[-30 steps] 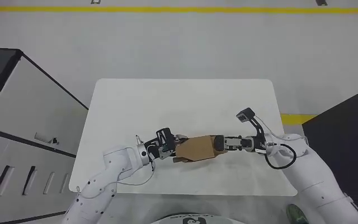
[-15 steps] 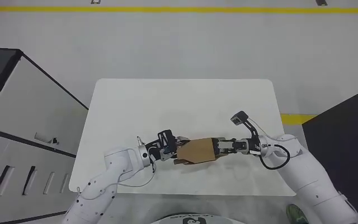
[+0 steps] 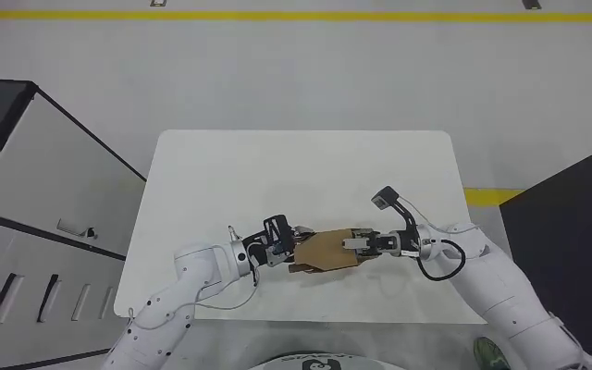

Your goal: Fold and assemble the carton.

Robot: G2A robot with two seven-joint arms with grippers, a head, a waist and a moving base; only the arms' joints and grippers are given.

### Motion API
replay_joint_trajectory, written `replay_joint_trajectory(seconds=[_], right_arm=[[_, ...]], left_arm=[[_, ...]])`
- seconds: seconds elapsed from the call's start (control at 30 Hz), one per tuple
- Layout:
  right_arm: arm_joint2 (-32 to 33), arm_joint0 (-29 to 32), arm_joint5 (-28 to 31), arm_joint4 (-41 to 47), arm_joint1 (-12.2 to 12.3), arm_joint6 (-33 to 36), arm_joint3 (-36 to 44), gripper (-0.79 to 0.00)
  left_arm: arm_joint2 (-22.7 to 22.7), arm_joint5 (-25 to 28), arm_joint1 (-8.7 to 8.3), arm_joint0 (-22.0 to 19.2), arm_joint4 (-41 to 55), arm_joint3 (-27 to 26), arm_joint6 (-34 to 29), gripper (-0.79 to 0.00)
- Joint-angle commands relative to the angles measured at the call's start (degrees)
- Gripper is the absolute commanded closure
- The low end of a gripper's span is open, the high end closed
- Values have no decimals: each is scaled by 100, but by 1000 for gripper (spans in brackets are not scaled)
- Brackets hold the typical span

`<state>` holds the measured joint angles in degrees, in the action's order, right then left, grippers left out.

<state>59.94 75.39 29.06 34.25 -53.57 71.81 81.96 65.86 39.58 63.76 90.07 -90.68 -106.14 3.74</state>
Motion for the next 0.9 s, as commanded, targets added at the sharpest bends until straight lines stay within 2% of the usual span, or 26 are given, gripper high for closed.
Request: replay_joint_trajectory(seconds=[0.0,0.17,0.27,0.4,0.47,0.5,0.63,0.67,0.7,0.73,0.87], right_arm=[[-30,-6,15,-25,-14,-22,-10,-320],[-87,-15,49,-40,-43,-40,-49,-308],[-101,-25,84,-86,-55,-56,-76,-271],[-109,-21,101,-90,-70,-114,-102,-182],[-112,-20,115,-80,-77,-118,-111,-25],[-112,-20,124,-79,-81,-122,-122,0],[-124,-24,135,-24,-96,-97,-157,0],[-125,-23,146,6,-100,-86,-168,0],[-124,-25,159,25,-103,-68,-180,0],[-121,-28,169,38,-105,-51,-193,0],[-93,-23,219,97,-111,-5,-256,0]], left_arm=[[-13,-17,-3,-14,16,20,-6,0],[-47,-42,-11,-54,47,67,-37,0],[-70,-37,-16,-79,69,83,-56,0],[-96,-50,-21,-113,105,121,-78,0],[-111,-54,-23,-131,123,143,-89,0],[-116,-61,-24,-139,134,157,-93,0],[-138,-65,-30,-169,167,187,-131,-12],[-142,-64,-32,-175,176,192,-139,-268],[-146,-61,-33,-179,189,197,-150,-573],[-148,-59,-35,-186,202,200,-162,-785],[-121,-84,-43,-210,288,208,-159,-785]])
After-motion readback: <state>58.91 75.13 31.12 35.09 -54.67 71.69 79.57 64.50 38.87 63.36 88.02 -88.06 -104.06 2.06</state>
